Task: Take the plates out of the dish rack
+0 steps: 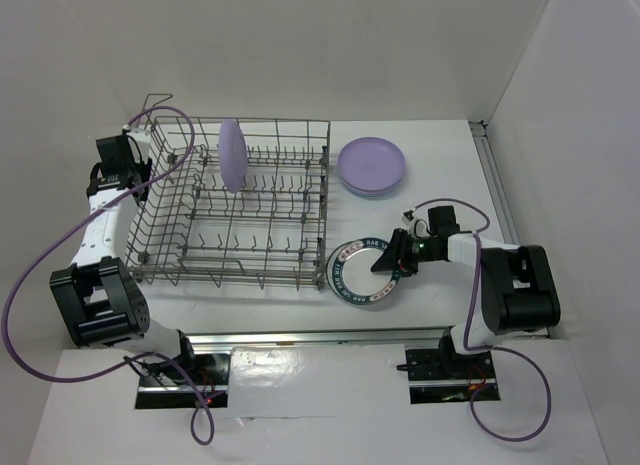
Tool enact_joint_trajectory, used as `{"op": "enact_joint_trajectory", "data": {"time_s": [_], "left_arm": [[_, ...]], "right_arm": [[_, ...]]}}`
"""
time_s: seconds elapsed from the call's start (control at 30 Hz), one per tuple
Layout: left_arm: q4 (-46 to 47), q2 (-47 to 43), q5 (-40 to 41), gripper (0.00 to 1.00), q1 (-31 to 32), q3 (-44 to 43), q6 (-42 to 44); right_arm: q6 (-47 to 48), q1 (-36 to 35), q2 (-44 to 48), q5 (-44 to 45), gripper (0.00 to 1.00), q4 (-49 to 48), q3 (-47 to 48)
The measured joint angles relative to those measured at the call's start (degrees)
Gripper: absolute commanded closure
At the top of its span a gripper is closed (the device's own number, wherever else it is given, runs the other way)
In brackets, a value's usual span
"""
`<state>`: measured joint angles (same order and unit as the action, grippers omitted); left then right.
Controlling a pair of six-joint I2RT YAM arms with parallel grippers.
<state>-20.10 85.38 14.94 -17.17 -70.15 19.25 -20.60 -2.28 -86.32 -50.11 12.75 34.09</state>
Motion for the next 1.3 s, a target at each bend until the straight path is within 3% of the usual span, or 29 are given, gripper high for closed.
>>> {"op": "enact_joint_trajectory", "data": {"time_s": [0.03, 0.4, 0.43, 0.67, 0.87, 1.3], "left_arm": [[0.0, 0.0, 0.0, 0.43, 0.0, 0.0, 0.0], [0.15, 0.0, -0.33, 0.43, -0.04, 0.04, 0.04], [0.2, 0.0, -0.35, 0.43, -0.04, 0.04, 0.04], [0.72, -0.15, -0.48, 0.43, -0.07, 0.37, 0.13], [0.83, -0.17, -0.66, 0.43, -0.11, 0.42, 0.11], [0.87, -0.24, -1.16, 0.43, -0.22, 0.42, 0.09]], "right_arm": [[0.31, -0.24, 0.02, 0.57, 0.49, 0.57, 0.0], [-0.39, -2.8, 4.55, 11.15, 0.09, 13.29, 4.13], [-1.01, -3.48, 5.03, 12.81, 0.01, 15.08, 5.09], [-8.24, -11.15, 5.35, 28.06, 0.0, 29.07, 17.84], [-14.38, -19.06, 4.11, 39.93, 0.0, 35.5, 21.46], [-16.46, -19.85, -0.44, 43.63, 0.0, 36.83, 18.38]]}}
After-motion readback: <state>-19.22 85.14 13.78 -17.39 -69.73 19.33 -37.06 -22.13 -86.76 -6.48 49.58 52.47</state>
